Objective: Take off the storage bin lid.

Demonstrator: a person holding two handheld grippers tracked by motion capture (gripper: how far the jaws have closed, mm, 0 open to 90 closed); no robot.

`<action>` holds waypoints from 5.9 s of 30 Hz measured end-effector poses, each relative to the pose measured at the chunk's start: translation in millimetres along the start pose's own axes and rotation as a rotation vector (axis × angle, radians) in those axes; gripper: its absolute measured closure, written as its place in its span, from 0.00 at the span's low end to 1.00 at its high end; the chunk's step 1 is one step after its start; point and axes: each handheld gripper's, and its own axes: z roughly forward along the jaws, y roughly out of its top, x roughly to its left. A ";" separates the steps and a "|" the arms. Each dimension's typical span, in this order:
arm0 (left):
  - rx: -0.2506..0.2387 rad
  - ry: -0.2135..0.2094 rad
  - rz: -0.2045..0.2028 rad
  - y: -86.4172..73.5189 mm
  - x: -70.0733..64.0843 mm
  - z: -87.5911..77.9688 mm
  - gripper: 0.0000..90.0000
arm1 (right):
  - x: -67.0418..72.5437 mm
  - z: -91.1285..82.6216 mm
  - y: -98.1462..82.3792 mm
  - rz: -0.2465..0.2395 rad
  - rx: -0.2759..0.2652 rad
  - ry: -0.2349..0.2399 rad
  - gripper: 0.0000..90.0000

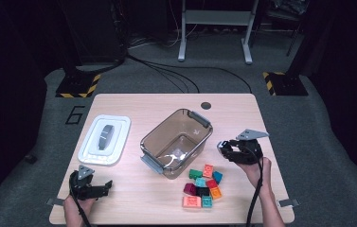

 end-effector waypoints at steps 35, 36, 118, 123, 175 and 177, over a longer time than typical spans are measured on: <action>-0.010 0.004 -0.010 -0.5 0.2 -0.5 0.03 | -14.0 -0.1 62.2 0.001 -0.048 -0.078 0.52; -0.007 0.003 -0.012 -0.5 0.0 -0.7 0.03 | -14.4 0.2 64.2 -0.002 -0.051 -0.082 0.52; -0.016 0.025 -0.025 -0.7 1.0 -0.7 0.05 | 40.8 49.0 76.0 -0.121 0.035 -0.010 0.49; -0.017 0.026 -0.027 -0.7 0.9 -0.8 0.05 | 39.9 44.9 75.7 -0.126 0.022 -0.010 0.43; -0.015 0.025 -0.026 -0.6 0.9 -1.0 0.05 | 46.0 19.5 -71.0 0.057 0.146 0.082 0.49; -0.008 0.023 -0.024 -0.4 1.1 -1.5 0.05 | 46.3 19.5 -72.2 0.054 0.149 0.082 0.53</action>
